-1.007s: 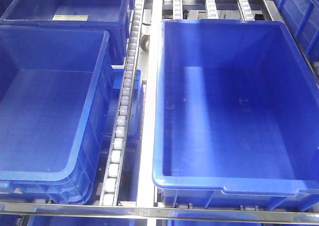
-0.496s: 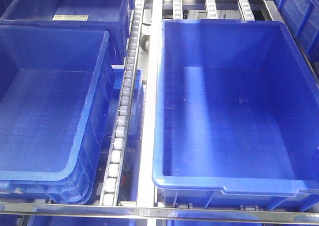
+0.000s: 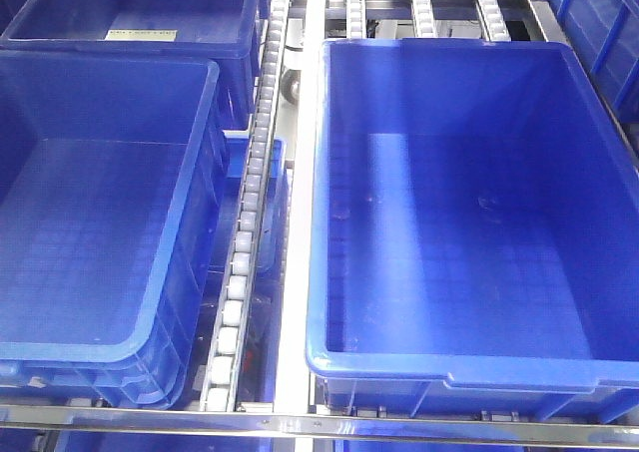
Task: Pour parts from conveyor to right shelf
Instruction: 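Move the right gripper with the block over the empty blue bin, then lower the block into the bin and open the right gripper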
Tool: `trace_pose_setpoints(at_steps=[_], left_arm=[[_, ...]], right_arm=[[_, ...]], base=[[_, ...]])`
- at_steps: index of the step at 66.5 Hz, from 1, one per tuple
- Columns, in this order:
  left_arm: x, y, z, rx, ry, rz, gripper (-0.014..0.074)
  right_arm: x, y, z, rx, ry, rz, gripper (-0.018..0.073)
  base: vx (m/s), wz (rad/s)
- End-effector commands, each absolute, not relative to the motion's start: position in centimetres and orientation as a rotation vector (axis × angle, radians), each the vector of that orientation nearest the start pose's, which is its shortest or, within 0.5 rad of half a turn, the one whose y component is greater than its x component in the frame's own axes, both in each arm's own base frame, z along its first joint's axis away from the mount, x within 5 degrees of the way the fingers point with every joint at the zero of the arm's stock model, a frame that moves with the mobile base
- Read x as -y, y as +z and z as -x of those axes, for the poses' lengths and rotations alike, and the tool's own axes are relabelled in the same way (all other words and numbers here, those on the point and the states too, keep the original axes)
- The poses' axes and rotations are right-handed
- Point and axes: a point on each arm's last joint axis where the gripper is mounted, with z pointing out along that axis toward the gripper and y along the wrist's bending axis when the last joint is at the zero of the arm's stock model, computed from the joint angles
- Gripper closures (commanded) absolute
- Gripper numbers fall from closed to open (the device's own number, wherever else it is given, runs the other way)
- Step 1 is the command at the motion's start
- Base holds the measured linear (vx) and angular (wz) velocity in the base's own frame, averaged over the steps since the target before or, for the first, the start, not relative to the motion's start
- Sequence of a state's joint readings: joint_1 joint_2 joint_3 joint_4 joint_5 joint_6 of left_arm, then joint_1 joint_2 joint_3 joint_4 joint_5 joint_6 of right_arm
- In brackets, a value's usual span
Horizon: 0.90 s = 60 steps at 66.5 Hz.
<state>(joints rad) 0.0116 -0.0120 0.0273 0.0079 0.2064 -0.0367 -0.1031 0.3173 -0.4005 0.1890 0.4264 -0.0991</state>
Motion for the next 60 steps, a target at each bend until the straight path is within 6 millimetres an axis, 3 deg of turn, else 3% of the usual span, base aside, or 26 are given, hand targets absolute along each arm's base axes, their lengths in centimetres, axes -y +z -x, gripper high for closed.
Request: trace_pose_setpoints(at_steps=[1,16,29,60], left_arm=[[0.0,20.0,-5.5,-1.596,-0.031,0.040,0.0603],[0.0,20.0,-5.5,-1.596,-0.031,0.040,0.0603],[0.0,20.0,-5.5,-1.596,-0.031,0.040,0.0603],[0.0,20.0,-5.5,-1.595,-0.031,0.040,0.0603]], right_arm=[[0.2,31.9,-9.0,-1.754,0.017,-0.050,0.0564],[-2.1,33.6,-15.2,-1.934,0.077,0.186,0.0564],[-4.0,34.3,-21.6,-2.071,0.109,0.249,0.0564],[-6.2,30.7,-34.3,-2.451,0.085,0.349,0.0564]], base=[[0.00,0.00],[0.00,0.00],[0.00,0.00],[0.00,0.00]])
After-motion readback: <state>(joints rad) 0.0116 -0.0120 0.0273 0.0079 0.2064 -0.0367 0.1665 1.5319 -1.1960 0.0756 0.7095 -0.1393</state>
